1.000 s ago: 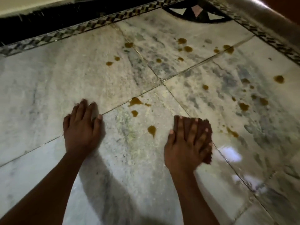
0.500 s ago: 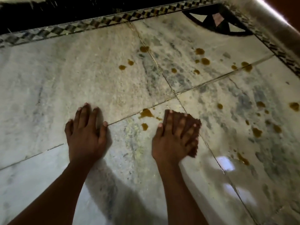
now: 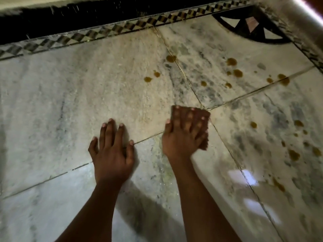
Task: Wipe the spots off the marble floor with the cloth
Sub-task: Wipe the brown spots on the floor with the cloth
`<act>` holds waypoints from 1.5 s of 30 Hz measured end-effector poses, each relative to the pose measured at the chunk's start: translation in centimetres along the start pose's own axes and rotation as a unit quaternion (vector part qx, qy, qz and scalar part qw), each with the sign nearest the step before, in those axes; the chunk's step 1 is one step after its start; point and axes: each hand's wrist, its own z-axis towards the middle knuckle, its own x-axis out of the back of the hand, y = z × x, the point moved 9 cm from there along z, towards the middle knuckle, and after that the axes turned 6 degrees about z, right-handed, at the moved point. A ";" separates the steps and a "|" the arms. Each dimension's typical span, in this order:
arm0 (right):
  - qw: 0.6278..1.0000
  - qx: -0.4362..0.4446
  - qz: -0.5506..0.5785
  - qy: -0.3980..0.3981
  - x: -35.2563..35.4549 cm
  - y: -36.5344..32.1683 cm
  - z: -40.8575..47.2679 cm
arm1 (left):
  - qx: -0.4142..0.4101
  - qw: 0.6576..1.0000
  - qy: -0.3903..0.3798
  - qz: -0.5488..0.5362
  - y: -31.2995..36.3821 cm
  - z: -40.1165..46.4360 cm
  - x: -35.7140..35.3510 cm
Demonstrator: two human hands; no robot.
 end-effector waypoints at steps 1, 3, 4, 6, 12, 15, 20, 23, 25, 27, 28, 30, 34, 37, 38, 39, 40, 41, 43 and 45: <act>0.997 0.066 -0.022 -0.019 -0.6 -1.9 -1.0 | -0.001 1.000 -0.003 0.002 0.1 0.0 0.1; 0.974 0.209 -0.056 -0.072 -0.1 -3.4 -4.9 | 0.001 1.000 -0.004 0.001 0.2 0.0 0.3; 0.960 0.258 -0.060 -0.096 0.9 -2.7 -7.1 | -0.002 1.000 -0.006 0.001 0.1 0.1 0.4; 0.950 0.278 -0.069 -0.125 2.7 1.2 -9.7 | 0.001 1.000 -0.011 -0.006 0.2 0.1 0.2; 0.999 0.009 -0.036 -0.019 2.7 3.4 -1.2 | 0.002 1.000 -0.005 -0.004 0.0 0.2 0.3; 0.998 0.007 -0.021 -0.065 -1.0 -2.0 1.4 | 0.005 1.000 -0.004 -0.009 0.1 0.0 0.5; 0.960 0.251 -0.076 -0.097 0.2 -3.4 -6.8 | 0.002 1.000 -0.003 -0.006 0.1 0.1 0.6; 0.969 0.218 -0.076 -0.092 2.2 1.6 -7.5 | -0.002 1.000 0.004 -0.009 0.0 -0.1 0.6; 0.992 0.105 -0.059 -0.041 2.1 3.0 -3.9 | -0.001 1.000 -0.005 -0.009 -0.1 0.3 0.4; 0.999 0.039 -0.001 0.024 1.8 0.2 0.8 | 0.013 1.000 0.011 -0.007 0.3 1.2 1.3; 1.000 0.013 0.020 0.013 0.8 -1.8 2.3 | 0.015 1.000 0.004 -0.013 0.4 1.4 1.2; 0.997 0.068 -0.006 -0.028 -0.8 -5.9 3.0 | 0.011 1.000 0.018 -0.023 0.2 1.3 1.9; 0.959 0.264 -0.058 -0.079 -1.2 -3.8 -4.6 | -0.002 1.000 -0.028 -0.011 -0.3 -0.3 -0.3; 0.970 0.219 -0.052 -0.090 1.8 1.1 -4.4 | -0.012 0.999 -0.028 0.013 0.2 0.1 0.9; 0.981 0.175 -0.043 -0.068 2.0 1.5 -2.6 | -0.024 0.999 -0.026 0.025 0.4 1.3 1.0; 0.989 0.132 -0.037 -0.048 1.7 1.1 -0.6 | -0.039 0.999 -0.012 0.036 0.5 3.1 1.3; 0.995 0.091 -0.023 -0.045 0.7 0.1 1.4 | -0.052 0.998 0.011 0.042 0.6 5.2 1.6; 0.996 0.059 -0.008 -0.070 -0.8 -1.5 3.1 | -0.056 0.997 0.023 0.039 0.5 7.4 1.7; 0.991 0.086 -0.008 -0.104 -3.0 -5.0 4.8 | -0.056 0.998 0.024 0.024 0.3 11.3 0.9; 0.970 0.219 -0.036 -0.094 -3.3 -7.3 3.8 | -0.050 0.999 0.002 0.005 -0.1 13.6 -1.0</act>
